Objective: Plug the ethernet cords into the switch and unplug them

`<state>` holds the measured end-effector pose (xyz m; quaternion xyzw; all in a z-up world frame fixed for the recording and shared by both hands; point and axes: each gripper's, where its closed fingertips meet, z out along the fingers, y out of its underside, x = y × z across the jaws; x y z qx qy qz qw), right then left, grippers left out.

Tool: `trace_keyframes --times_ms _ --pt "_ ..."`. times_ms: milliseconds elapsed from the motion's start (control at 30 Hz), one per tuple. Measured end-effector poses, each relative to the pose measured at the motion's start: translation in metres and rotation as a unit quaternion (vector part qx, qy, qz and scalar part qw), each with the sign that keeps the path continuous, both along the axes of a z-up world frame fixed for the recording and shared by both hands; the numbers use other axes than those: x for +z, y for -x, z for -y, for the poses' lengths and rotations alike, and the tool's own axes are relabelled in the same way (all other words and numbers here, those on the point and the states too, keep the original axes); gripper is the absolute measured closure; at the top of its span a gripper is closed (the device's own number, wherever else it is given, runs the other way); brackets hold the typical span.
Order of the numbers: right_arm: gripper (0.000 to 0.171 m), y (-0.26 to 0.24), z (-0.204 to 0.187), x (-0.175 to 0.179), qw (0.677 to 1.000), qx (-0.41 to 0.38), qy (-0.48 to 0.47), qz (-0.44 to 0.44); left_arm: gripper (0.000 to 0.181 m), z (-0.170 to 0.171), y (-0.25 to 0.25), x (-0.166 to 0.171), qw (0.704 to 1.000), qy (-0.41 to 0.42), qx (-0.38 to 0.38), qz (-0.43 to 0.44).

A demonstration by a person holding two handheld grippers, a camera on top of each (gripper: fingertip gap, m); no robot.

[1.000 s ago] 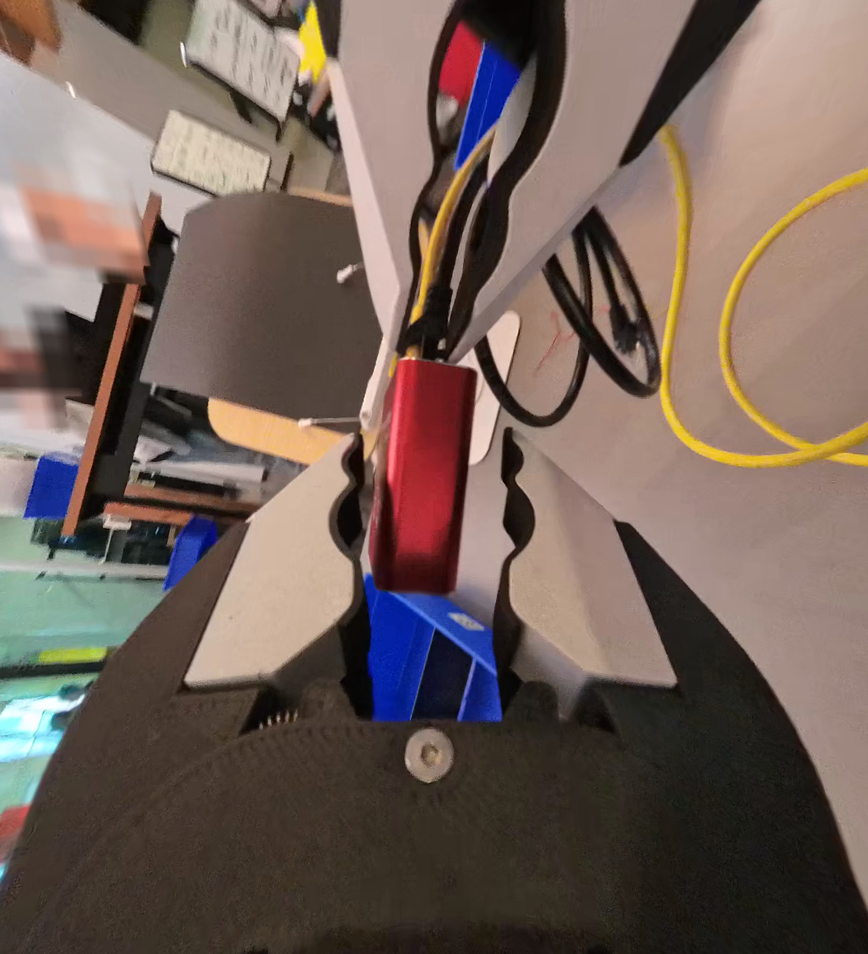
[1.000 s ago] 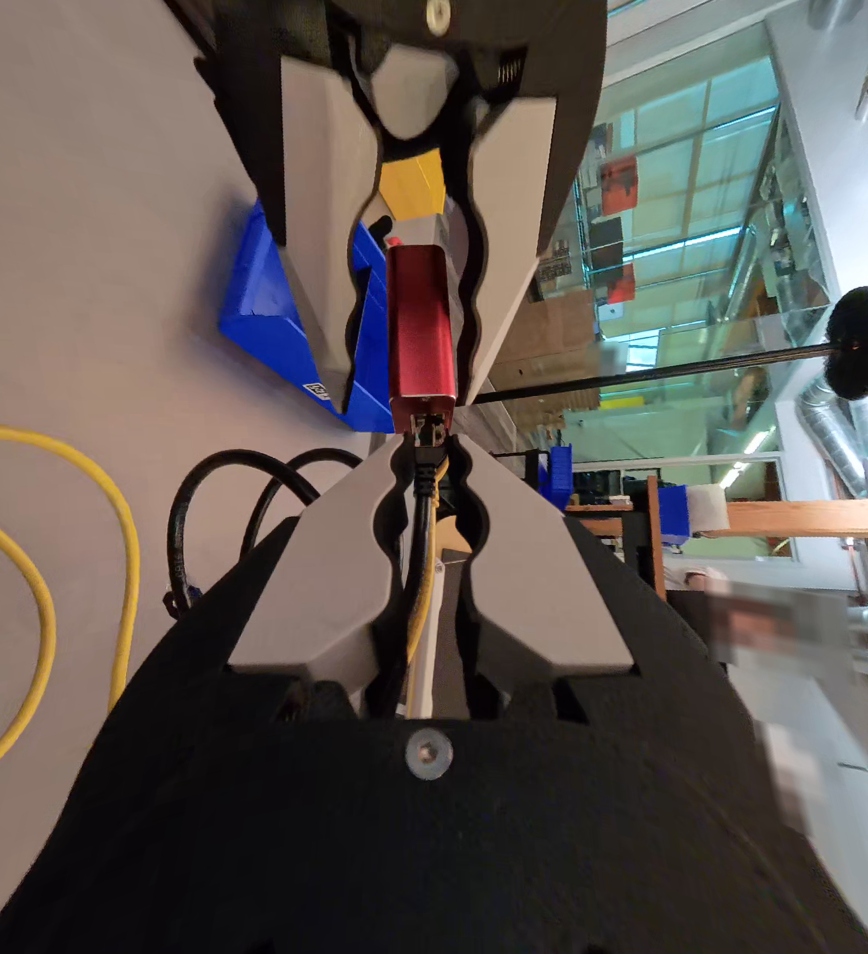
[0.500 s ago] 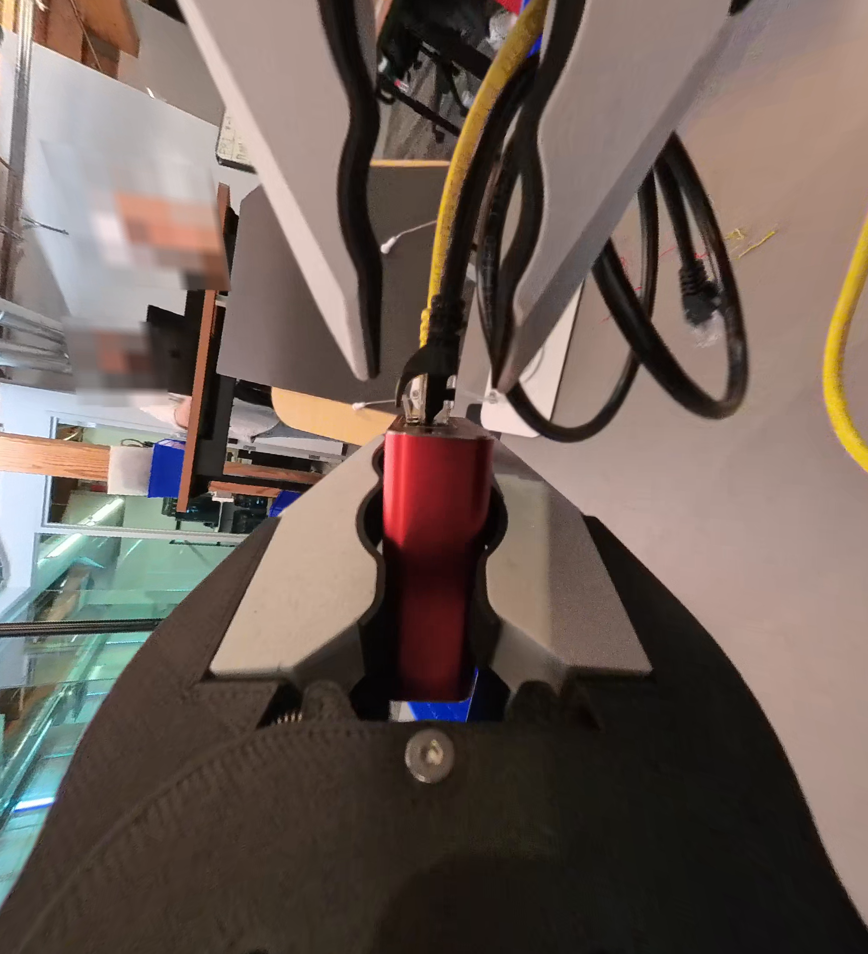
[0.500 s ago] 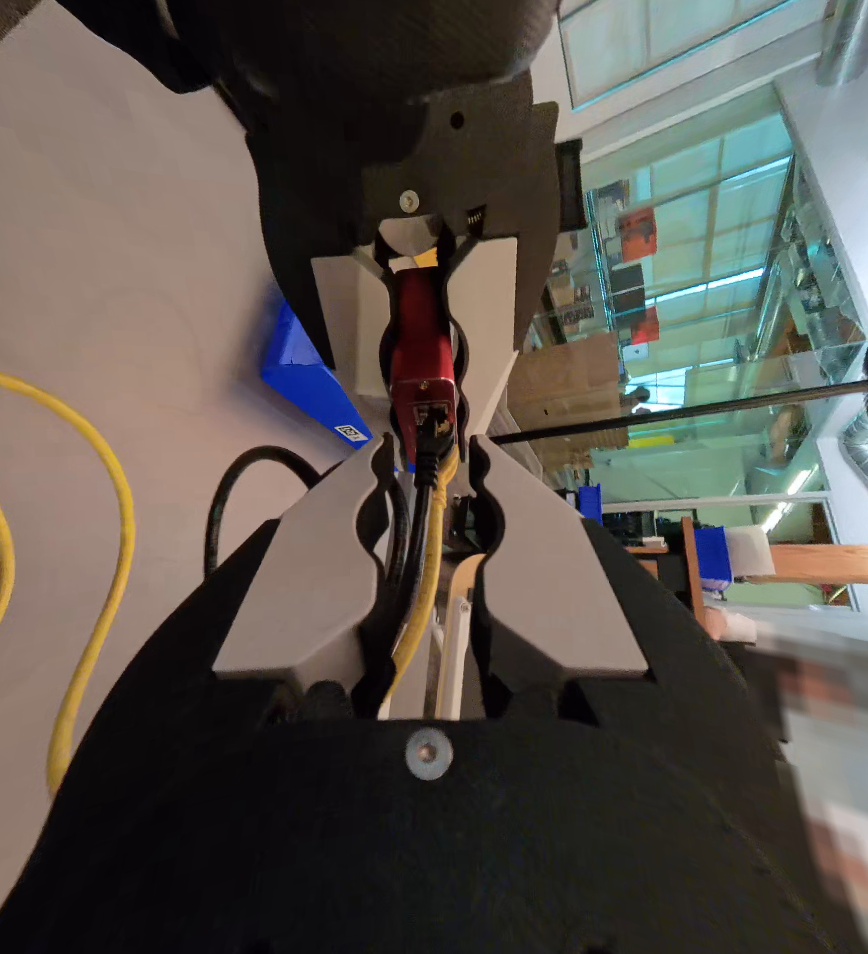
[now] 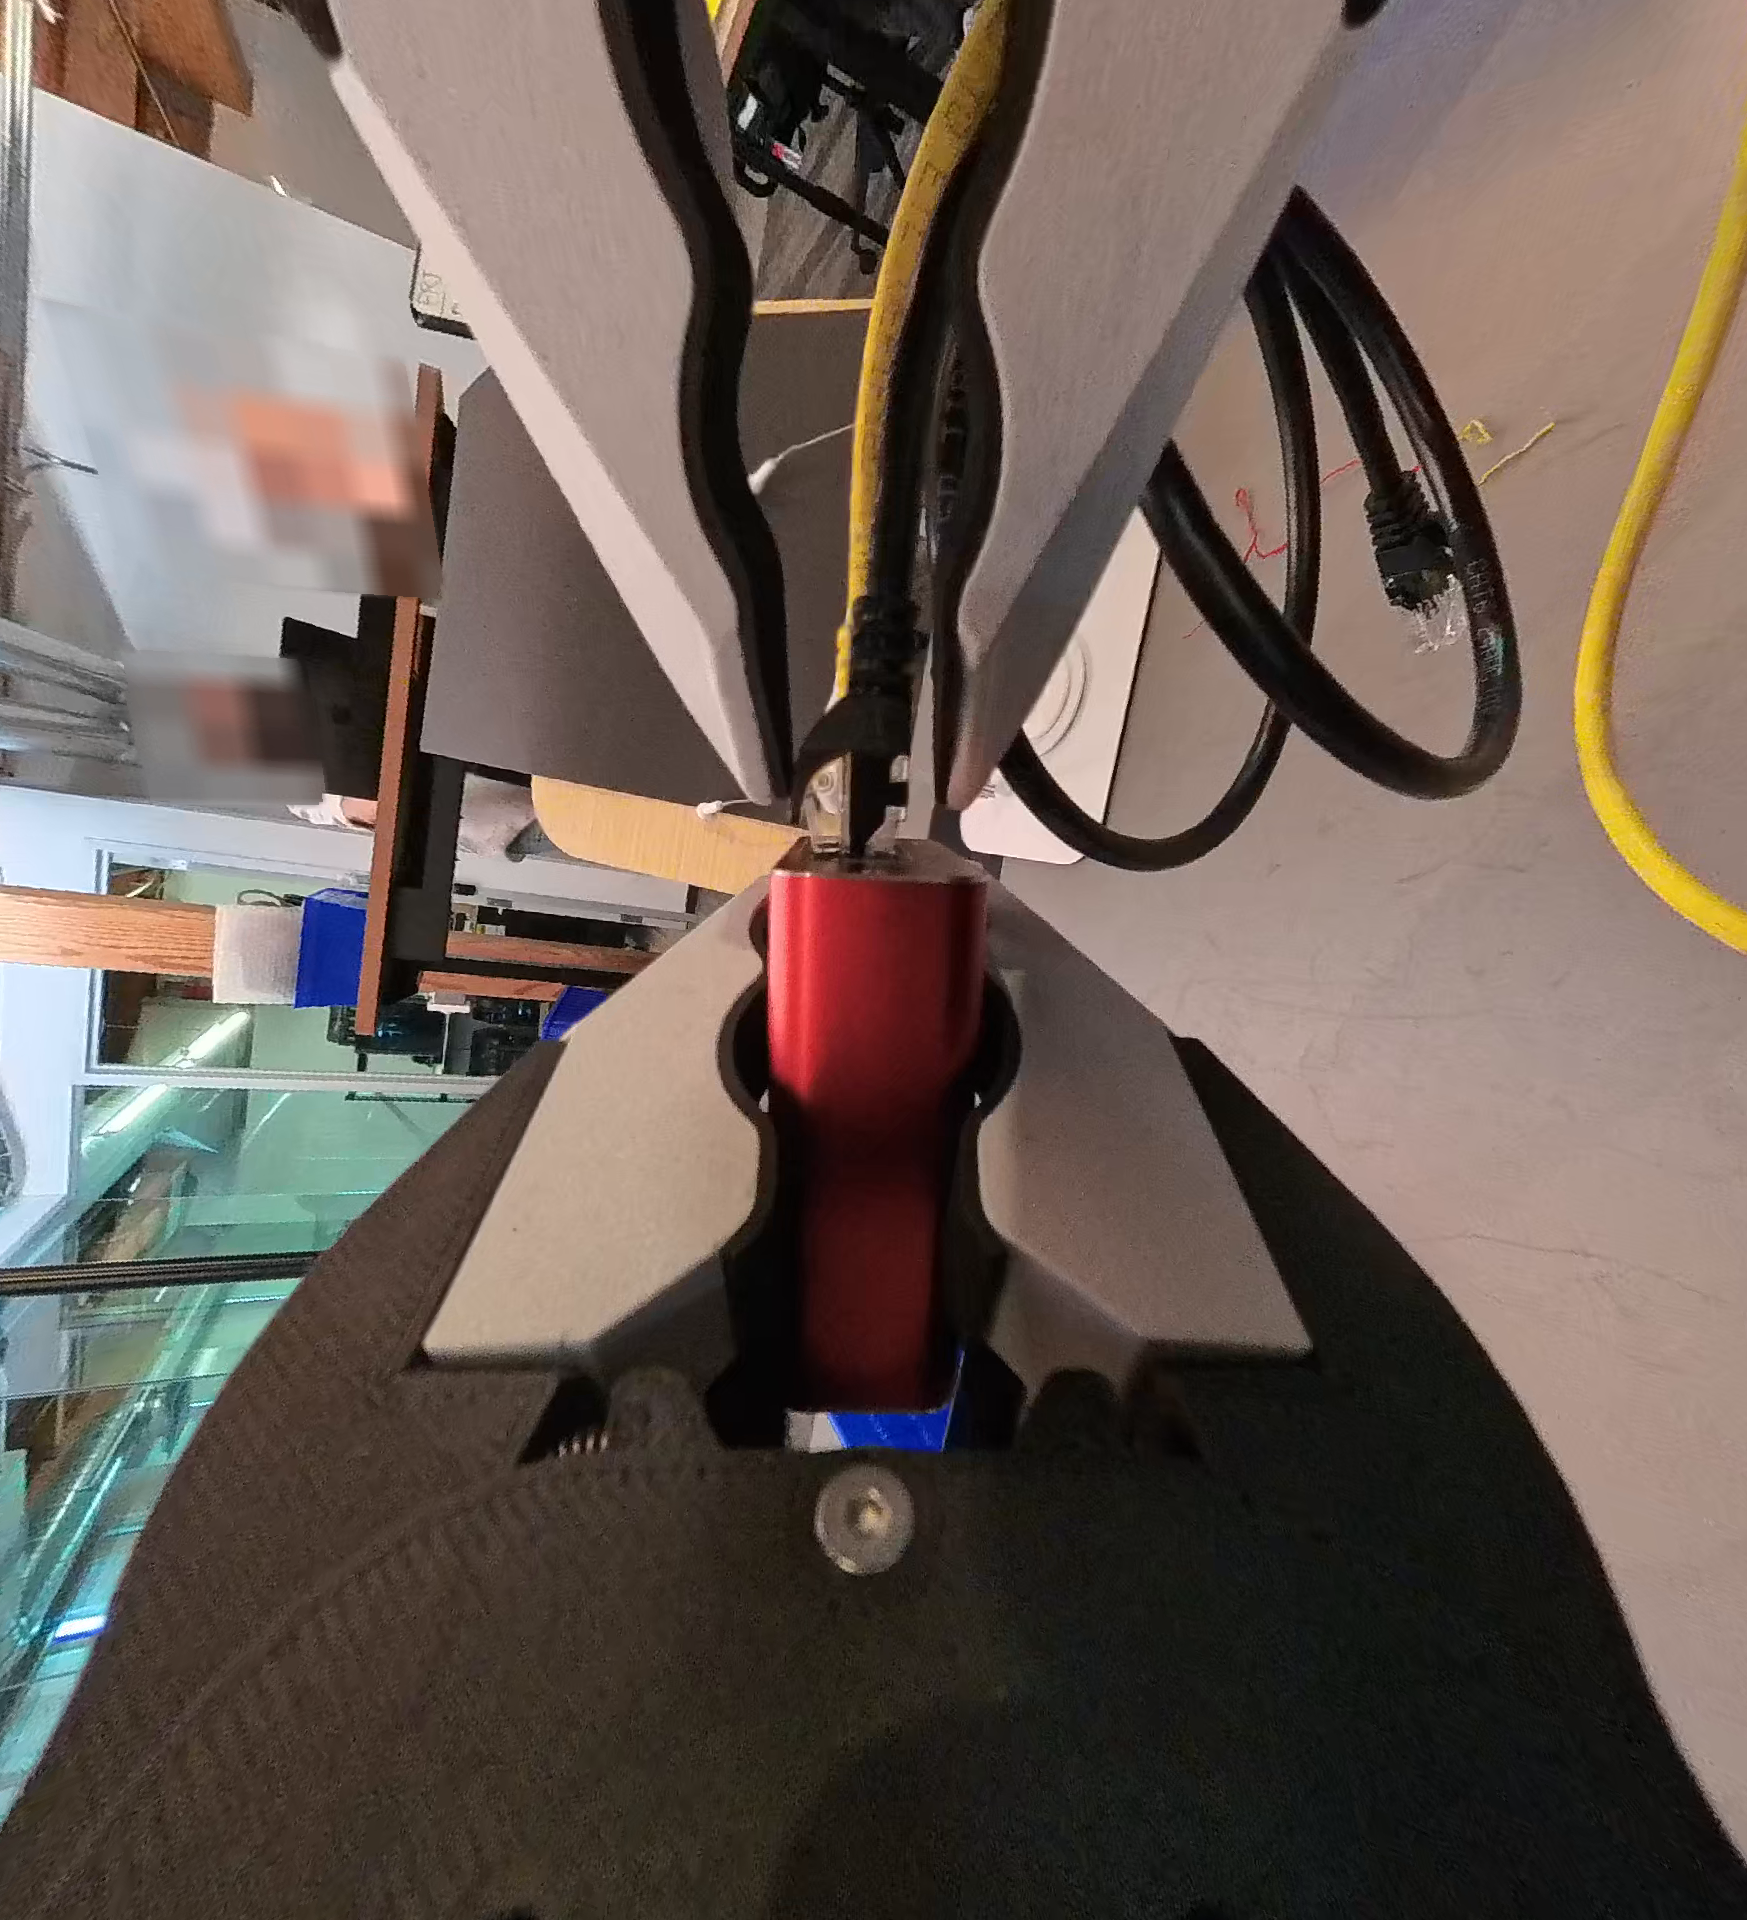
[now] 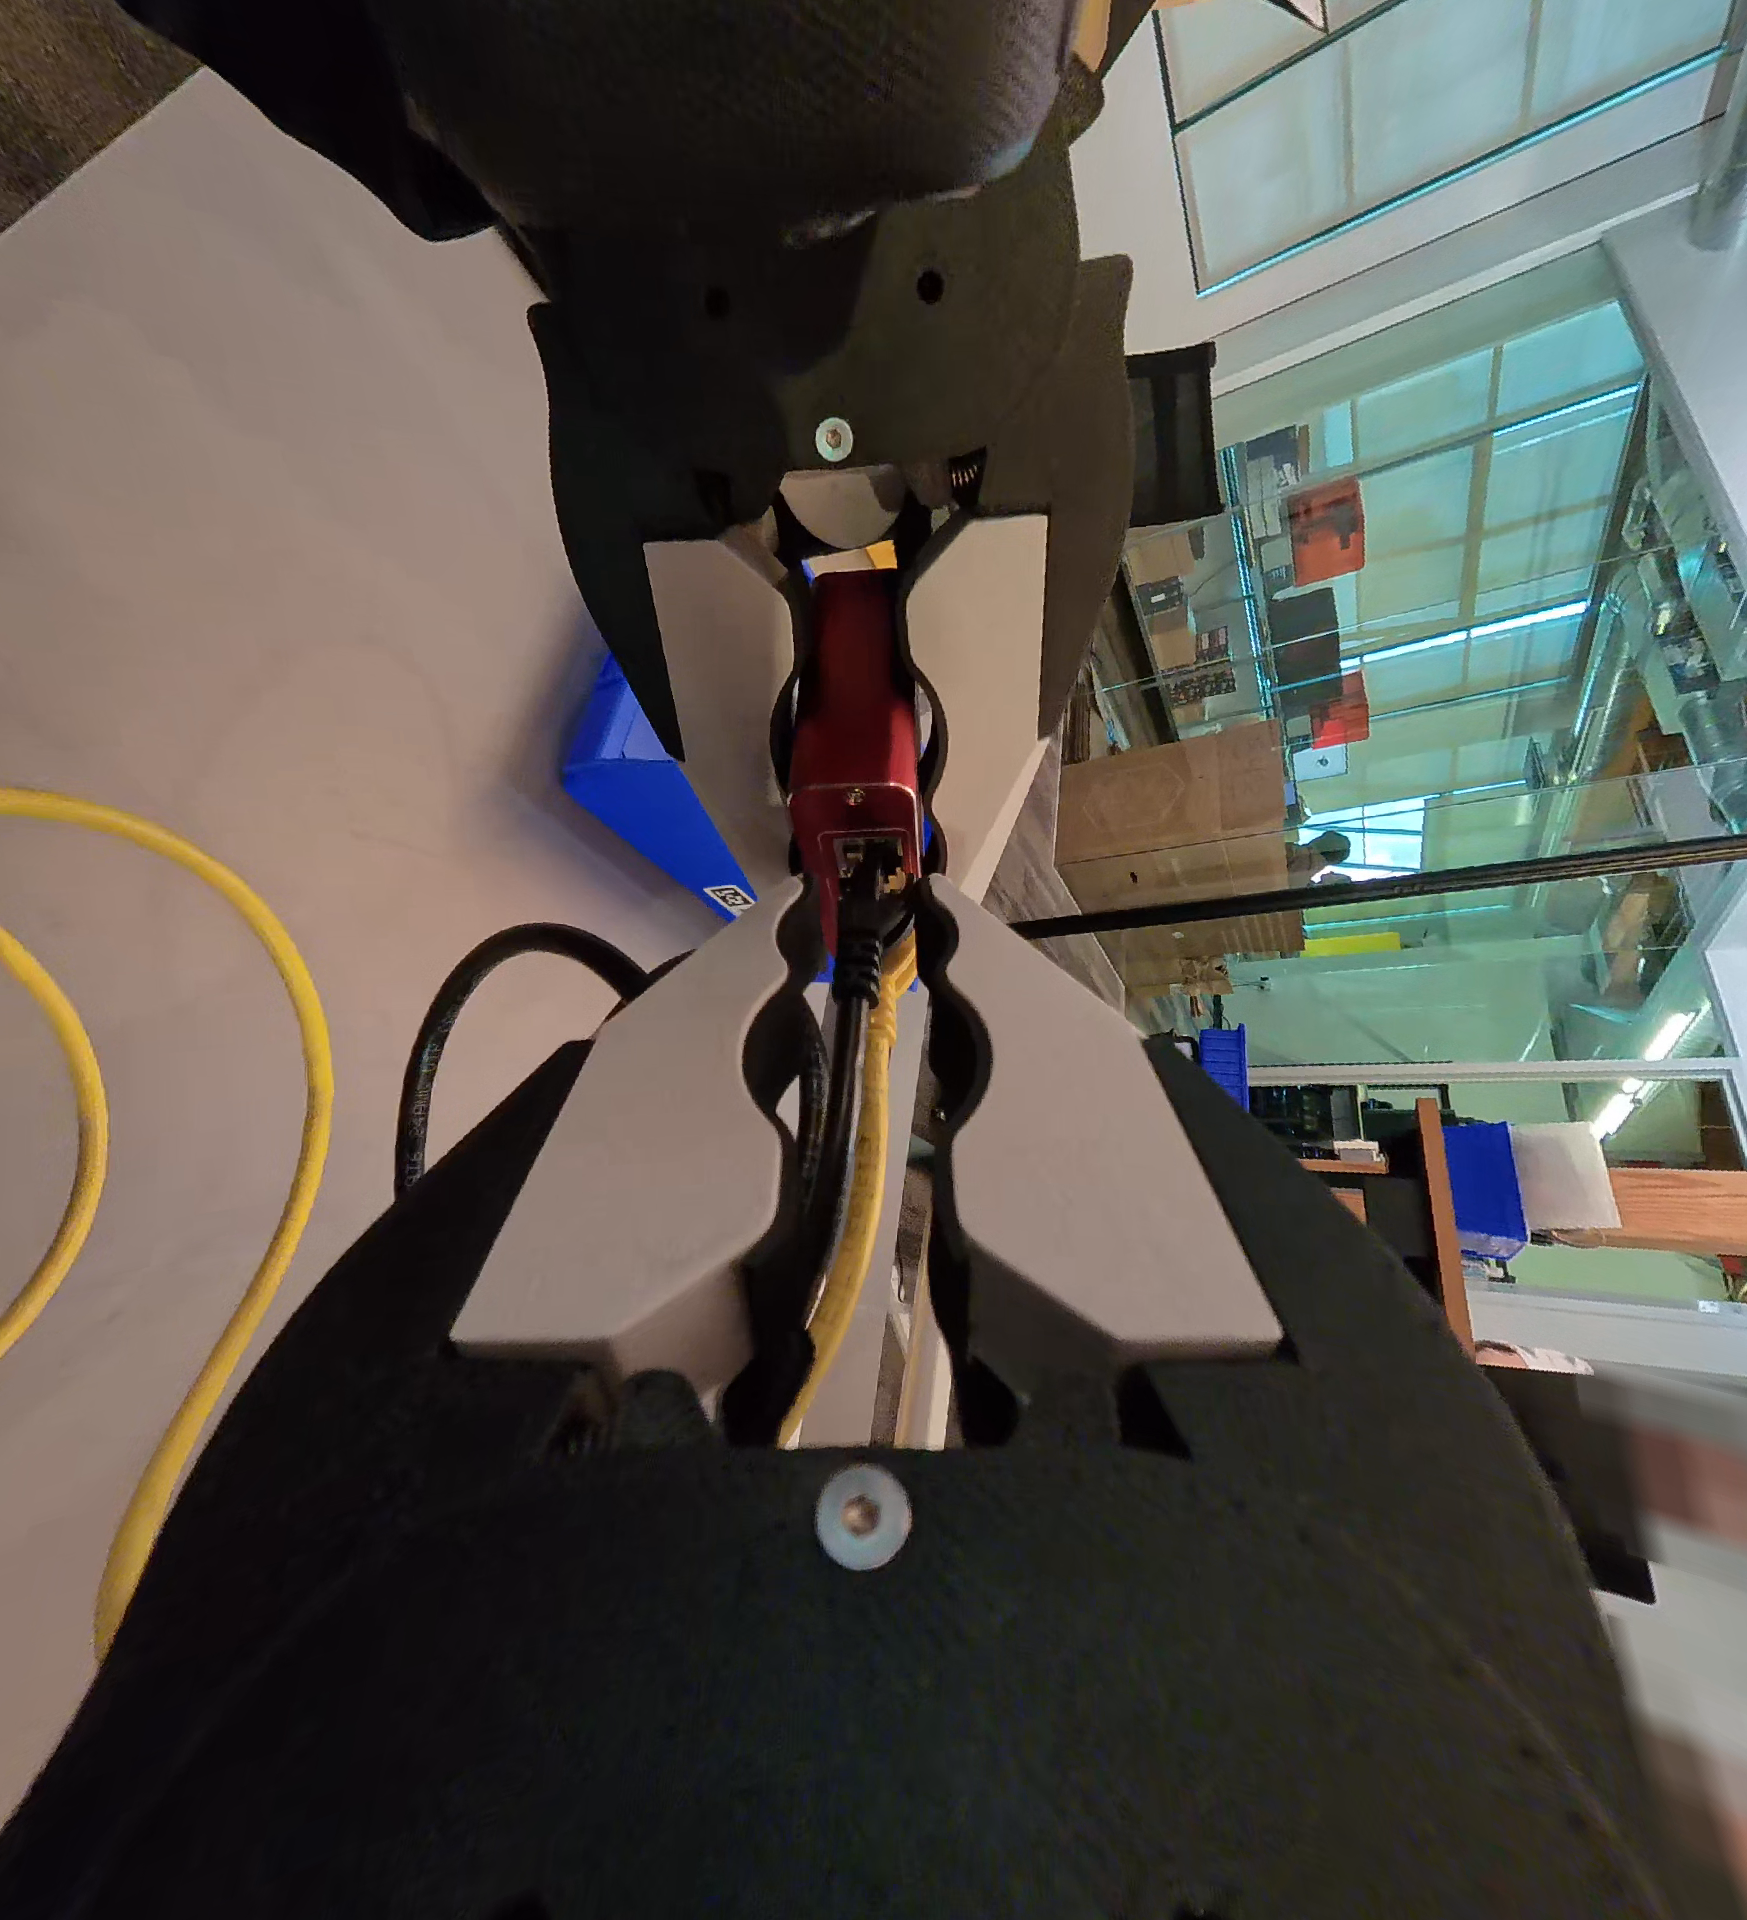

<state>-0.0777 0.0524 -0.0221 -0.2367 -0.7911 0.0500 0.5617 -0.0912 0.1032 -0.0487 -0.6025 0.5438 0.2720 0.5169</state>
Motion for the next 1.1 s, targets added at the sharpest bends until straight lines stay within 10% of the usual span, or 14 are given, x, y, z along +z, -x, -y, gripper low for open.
trace_keyframes --times_ms 1100 --pt "0.162 -0.007 -0.021 -0.031 0.99 -0.069 -0.036 0.113 0.154 -0.015 -0.006 -0.033 0.997 0.065 0.022 0.03"
